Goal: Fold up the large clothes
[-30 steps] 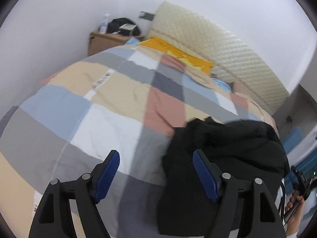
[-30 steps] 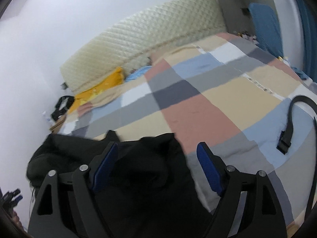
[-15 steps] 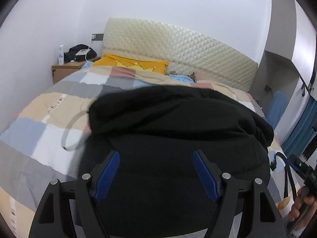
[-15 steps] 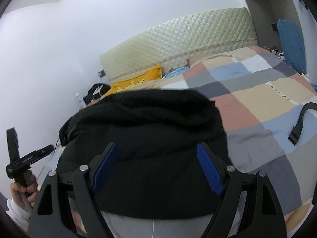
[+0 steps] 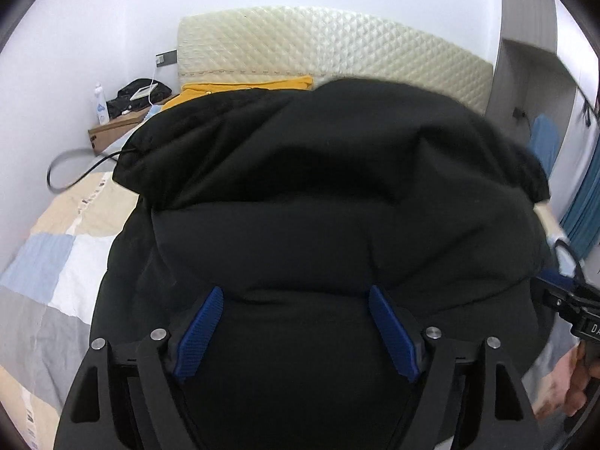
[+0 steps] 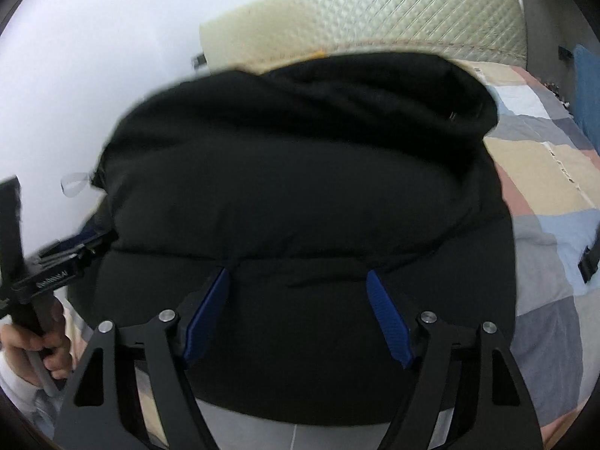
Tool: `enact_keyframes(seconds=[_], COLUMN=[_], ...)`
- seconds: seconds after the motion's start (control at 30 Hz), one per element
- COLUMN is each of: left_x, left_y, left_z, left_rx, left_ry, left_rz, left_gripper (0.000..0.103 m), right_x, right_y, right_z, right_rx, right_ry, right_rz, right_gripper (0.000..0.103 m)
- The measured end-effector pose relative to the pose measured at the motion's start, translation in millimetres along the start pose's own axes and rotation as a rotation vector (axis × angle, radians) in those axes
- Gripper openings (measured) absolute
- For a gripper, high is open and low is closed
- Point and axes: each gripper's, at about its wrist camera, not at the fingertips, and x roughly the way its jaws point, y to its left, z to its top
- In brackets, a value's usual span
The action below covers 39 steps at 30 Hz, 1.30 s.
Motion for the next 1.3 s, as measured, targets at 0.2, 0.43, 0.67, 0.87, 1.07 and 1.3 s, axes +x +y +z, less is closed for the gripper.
enact_keyframes(seconds=[0.2, 0.43, 0.67, 0.87, 1.07, 1.3], left_x=[6, 21, 49, 79, 112, 136], left_y=[-5, 0, -1, 3, 7, 16], left_z=[11, 41, 77, 96, 118, 122], left_rx=[0.005, -0.026, -0.008, -0.005, -0.028, -0.044], left_ry=[-0.004, -0.024, -0.026, 0.002, 0.065, 0.086], left_rz=[0.028, 0.032, 0.056, 0.051, 0.026, 0.003], left_gripper=[0.083, 0.083, 0.083, 0.083, 0.083, 0.084], right_x=[16, 29, 54, 84, 112, 146], right_y=[-1, -1, -5, -12, -21, -28], right_z=[6, 37, 73, 100, 122, 146], right_rx=[0.002, -0.004, -0.025, -0.035, 0.003, 0.020], right_ry=[0.045, 0.013, -0.029, -0.018, -0.021, 0.003], right_rz=[-0.015, -0.034, -0.052, -0.047, -0.042, -0.043], right_gripper=[0.076, 0.076, 0.076, 0.076, 0.076, 0.076])
